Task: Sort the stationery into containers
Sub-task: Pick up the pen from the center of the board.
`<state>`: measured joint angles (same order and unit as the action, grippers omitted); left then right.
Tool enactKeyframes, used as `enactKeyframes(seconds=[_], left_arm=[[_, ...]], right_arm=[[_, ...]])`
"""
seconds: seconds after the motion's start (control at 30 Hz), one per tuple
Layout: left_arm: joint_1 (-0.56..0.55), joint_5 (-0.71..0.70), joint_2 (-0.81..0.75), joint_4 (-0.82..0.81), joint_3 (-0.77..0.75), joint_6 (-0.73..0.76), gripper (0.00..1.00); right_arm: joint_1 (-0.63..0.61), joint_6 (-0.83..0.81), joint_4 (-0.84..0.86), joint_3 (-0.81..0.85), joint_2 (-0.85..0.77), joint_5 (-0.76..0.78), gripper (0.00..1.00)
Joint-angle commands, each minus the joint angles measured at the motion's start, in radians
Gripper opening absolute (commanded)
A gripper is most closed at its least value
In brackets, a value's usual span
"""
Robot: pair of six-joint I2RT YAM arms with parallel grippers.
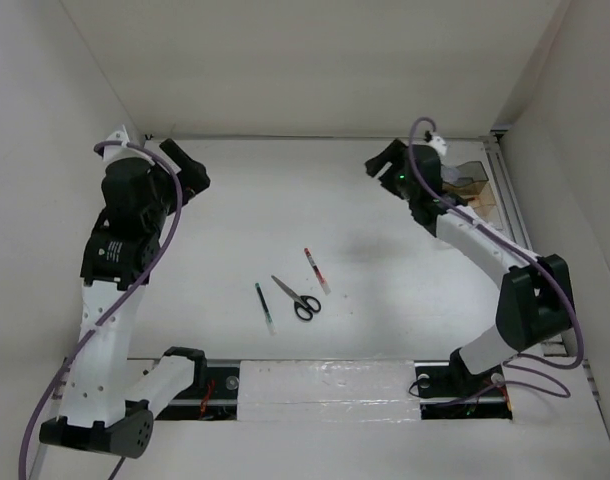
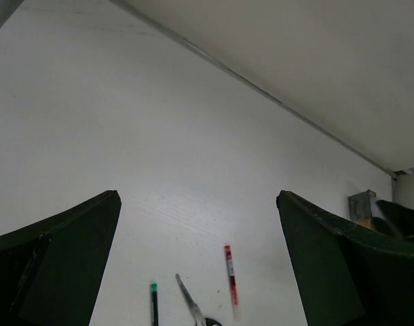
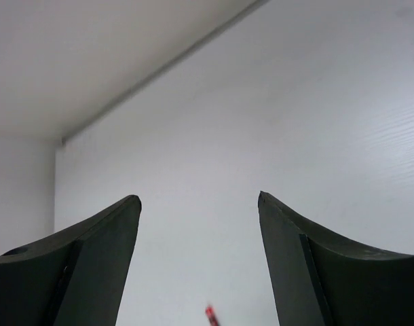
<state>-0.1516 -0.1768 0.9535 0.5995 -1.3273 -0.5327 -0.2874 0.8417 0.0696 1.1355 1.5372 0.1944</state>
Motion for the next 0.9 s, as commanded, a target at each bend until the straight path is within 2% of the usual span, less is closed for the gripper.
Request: enactKeyframes(seconds=[0.0,0.1,0.2,0.3,0.43,0.6,0.87], left_arm=[[-0.006,0.094,0.079,0.006,-0.073,0.033,1.00],[-0.006,0.105,0.128,0.006,-0.050,0.042,1.00],[-0.006,0.045,0.117,-0.020,0.031,0.031,1.00],[-0.006,-0.002,0.088,-0.033,0.134,0.022,1.00],[-0.006,-0.046,0.062,-0.046,0.214,0.013,1.00],[-0.006,-0.046,0.042,-0.055,0.272,0.013,1.00],[-0.006,-0.012,0.022,-0.075,0.281,0.033,1.00]], right_arm=[[-0.154,-0.189,-0.108,0.099,0.015,-0.019,0.76],[-0.312,-0.291,-0.284,0.200,0.078,0.008,0.76],[-0.424,-0.325,-0.358,0.211,0.139,0.049,0.76],[-0.475,-0.325,-0.428,0.211,0.181,0.059,0.76],[-0.564,-0.325,-0.522,0.222,0.253,0.152,0.76],[-0.564,-0.305,-0.511,0.181,0.307,0.125,0.71],[-0.621,-0.305,-0.513,0.168,0.391,0.096,0.62]])
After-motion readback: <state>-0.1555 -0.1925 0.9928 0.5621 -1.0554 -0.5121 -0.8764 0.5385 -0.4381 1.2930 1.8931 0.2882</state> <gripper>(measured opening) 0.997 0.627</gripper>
